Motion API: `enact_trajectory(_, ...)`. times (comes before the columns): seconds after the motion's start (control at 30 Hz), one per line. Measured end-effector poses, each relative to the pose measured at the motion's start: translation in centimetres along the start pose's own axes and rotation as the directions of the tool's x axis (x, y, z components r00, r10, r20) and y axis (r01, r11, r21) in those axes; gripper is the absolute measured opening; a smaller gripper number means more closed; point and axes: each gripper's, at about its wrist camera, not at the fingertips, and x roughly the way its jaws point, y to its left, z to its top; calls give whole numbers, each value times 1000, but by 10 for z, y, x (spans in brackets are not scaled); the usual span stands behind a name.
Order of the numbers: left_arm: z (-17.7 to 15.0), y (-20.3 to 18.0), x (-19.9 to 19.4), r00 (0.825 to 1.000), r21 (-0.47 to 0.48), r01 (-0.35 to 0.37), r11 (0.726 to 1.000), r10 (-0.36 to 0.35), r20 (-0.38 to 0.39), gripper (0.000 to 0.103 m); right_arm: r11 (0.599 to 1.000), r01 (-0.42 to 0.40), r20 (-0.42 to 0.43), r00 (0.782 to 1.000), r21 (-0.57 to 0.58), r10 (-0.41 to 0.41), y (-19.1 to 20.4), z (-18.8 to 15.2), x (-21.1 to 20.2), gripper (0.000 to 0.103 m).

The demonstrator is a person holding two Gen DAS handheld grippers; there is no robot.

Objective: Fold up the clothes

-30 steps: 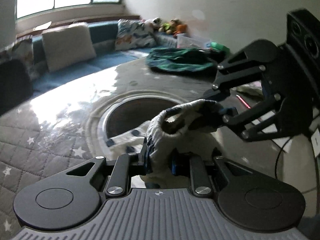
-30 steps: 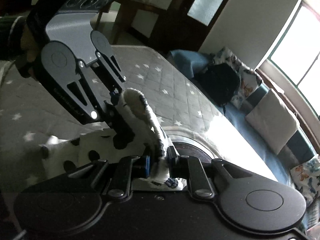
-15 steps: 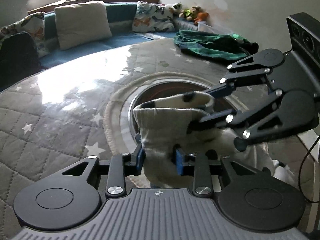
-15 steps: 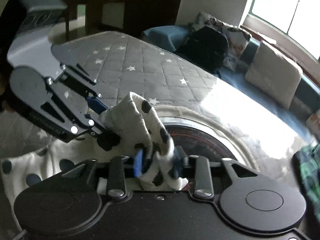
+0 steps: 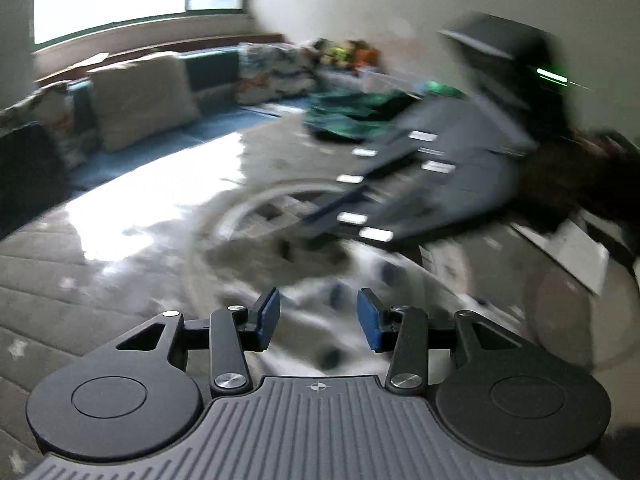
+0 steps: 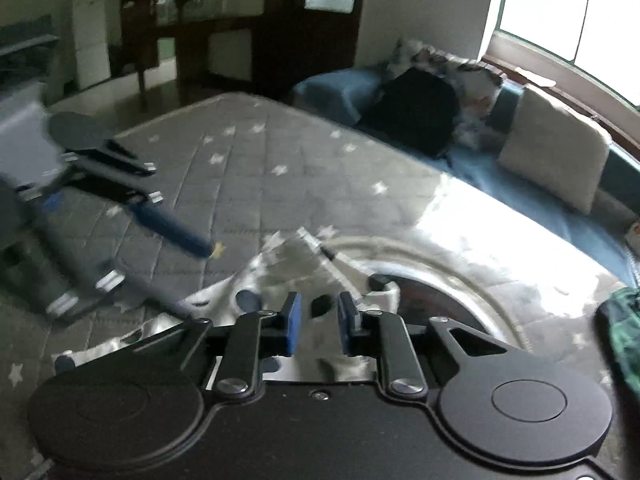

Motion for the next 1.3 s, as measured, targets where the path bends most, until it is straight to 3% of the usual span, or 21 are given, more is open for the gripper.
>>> enact_trajectory(0.23, -31, -37, 15, 992, 56, 118, 991, -114, -61, 43, 1000, 18, -36, 999, 3, -17, -2, 5, 31, 18)
enact_trajectory(0.47, -64, -47, 21, 982, 54, 145, 988, -137, -133, 41, 997, 74, -45, 996, 34, -72, -10, 0, 46, 18)
enact_trajectory(0.67, -68, -51, 16, 984, 58, 128, 990, -120, -132, 41, 990, 116, -30, 993, 77, -114, -18, 1, 45, 18)
enact_trajectory(0.8, -62, -54, 7, 987, 59, 114, 992, -106, -120, 41, 986, 145, 4, 989, 76, -146, -10, -1, 16, 19)
enact_trajectory(0.93, -57, -52, 4, 989, 40, 89, 995, -84, -122, 41, 990, 127, 12, 992, 63, -128, 1, -8, -7, 19)
enact_trajectory(1.1, -56, -55, -2, 992, 9, 41, 999, -40, -123, 42, 994, 90, -20, 996, 68, -89, 21, -34, -16, 19)
enact_trajectory(1.3, -59, -59, -6, 990, -39, -4, 999, -1, -142, 43, 988, 136, -77, 989, 77, -130, 31, -58, -7, 19)
